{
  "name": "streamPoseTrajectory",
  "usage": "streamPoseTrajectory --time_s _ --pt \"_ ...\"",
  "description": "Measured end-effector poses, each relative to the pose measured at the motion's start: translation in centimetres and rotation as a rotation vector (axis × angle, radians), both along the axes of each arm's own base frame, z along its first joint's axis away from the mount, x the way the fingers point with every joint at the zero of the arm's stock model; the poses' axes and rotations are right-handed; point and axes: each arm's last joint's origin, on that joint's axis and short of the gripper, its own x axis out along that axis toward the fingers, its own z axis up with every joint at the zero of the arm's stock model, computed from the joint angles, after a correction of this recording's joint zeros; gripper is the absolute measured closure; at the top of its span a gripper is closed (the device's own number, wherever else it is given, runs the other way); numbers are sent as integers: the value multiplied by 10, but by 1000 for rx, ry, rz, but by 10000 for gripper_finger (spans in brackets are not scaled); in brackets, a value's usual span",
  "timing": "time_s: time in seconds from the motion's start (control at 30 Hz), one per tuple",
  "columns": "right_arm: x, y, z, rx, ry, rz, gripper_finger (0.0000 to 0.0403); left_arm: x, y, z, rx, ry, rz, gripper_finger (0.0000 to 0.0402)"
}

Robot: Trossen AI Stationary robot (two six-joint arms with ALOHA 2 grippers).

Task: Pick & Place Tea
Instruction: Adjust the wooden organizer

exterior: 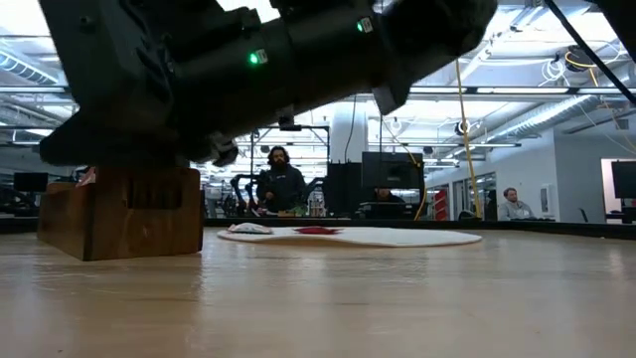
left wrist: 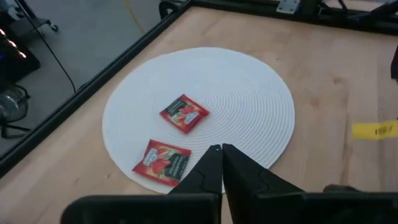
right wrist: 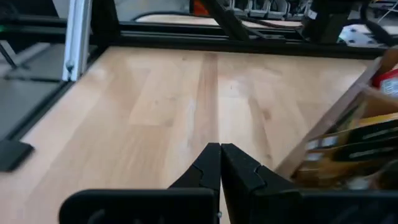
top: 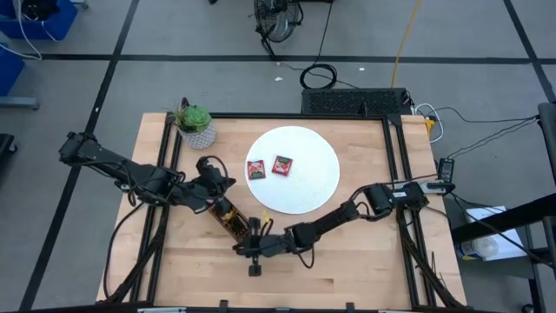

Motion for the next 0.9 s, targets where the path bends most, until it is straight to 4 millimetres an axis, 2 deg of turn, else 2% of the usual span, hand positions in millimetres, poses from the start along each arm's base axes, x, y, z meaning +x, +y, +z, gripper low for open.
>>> streamPoseTrajectory --time_s 0.2,0.33,0.47,0.63,0.73,0.9 --pt "0 0 -19 42 39 -29 403 -1 0 2 -8 -10 -5 397" --pt "-3 -2 -29 -30 83 -185 403 -2 1 2 -10 -6 -7 378" --pt "-10 -3 -31 -148 101 -394 403 -2 1 2 -8 -3 -7 362" --pt "-12 -3 -24 -303 44 -550 403 -2 1 1 -8 -1 -7 358" --pt "-8 -11 -20 -356 29 -565 403 -2 1 1 -9 -2 -6 357" --pt "-3 -37 -23 -423 79 -658 403 -2 1 1 -14 3 -12 357"
